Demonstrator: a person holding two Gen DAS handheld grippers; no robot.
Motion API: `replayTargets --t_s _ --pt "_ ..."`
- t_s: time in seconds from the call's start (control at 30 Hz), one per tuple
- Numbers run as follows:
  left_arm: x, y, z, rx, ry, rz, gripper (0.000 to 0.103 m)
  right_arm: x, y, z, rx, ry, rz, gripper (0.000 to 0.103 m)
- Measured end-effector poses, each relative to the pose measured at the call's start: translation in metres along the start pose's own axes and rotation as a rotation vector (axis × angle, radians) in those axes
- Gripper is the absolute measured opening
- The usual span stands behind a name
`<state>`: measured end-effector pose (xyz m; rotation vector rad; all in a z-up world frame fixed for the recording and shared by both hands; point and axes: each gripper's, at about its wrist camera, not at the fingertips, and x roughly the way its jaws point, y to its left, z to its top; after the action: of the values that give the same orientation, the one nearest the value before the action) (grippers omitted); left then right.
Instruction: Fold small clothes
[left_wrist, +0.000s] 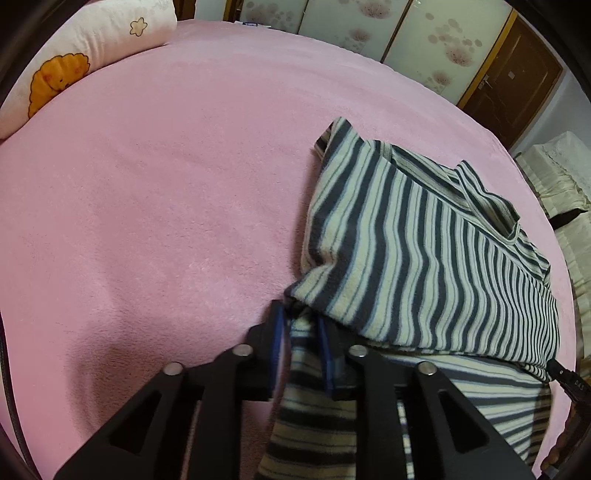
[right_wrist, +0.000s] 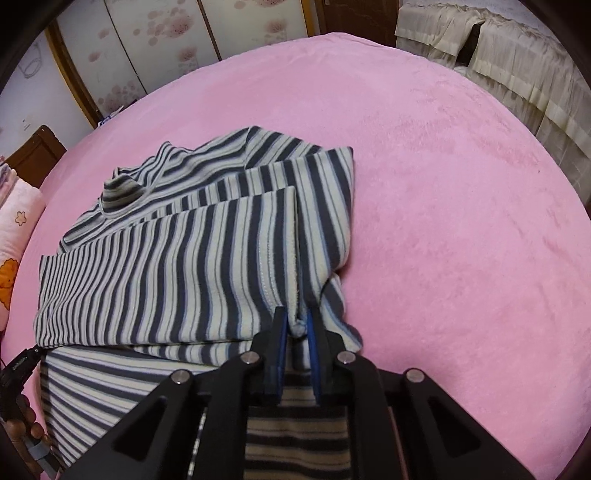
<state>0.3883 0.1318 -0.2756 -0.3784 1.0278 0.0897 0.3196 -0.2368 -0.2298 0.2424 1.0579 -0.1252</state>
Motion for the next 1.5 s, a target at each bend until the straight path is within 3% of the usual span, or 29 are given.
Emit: replayTargets --t_s 0.13,0.3,0.53,0.87,1.07,1.37,1.5 --pt "-0.009 0.002 -0.003 0.014 0.011 0.003 0.047 -0.011 0.005 -0.002 -0.020 -0.012 -0.009 0.022" --pt "-0.033 0.009 -0.013 0.026 0.016 0.007 0.052 -0.034 0.006 -0.012 -0.033 -0.033 -0.018 0.022" --pt "-0.075 0.000 -0.030 0.076 -0.011 0.005 0.072 -0.066 0.010 -0.032 -0.034 -0.044 0.023 0.022" --pt "-0.099 -0.029 -0.053 0.157 -0.007 -0.035 0.076 -0.075 0.024 -0.056 -0.067 -0.020 0.084 0.022" --pt "-0.109 -0.023 -0.072 0.152 0.047 -0.046 0.076 -0.086 0.021 -0.074 -0.082 0.022 0.106 0.022" --pt "-0.149 0.013 -0.130 0.207 0.119 -0.017 0.076 -0.135 0.011 -0.142 -0.230 0.022 0.095 0.022" --pt "-0.168 0.031 -0.158 0.225 0.149 -0.015 0.076 -0.154 -0.001 -0.182 -0.267 0.079 0.093 0.022"
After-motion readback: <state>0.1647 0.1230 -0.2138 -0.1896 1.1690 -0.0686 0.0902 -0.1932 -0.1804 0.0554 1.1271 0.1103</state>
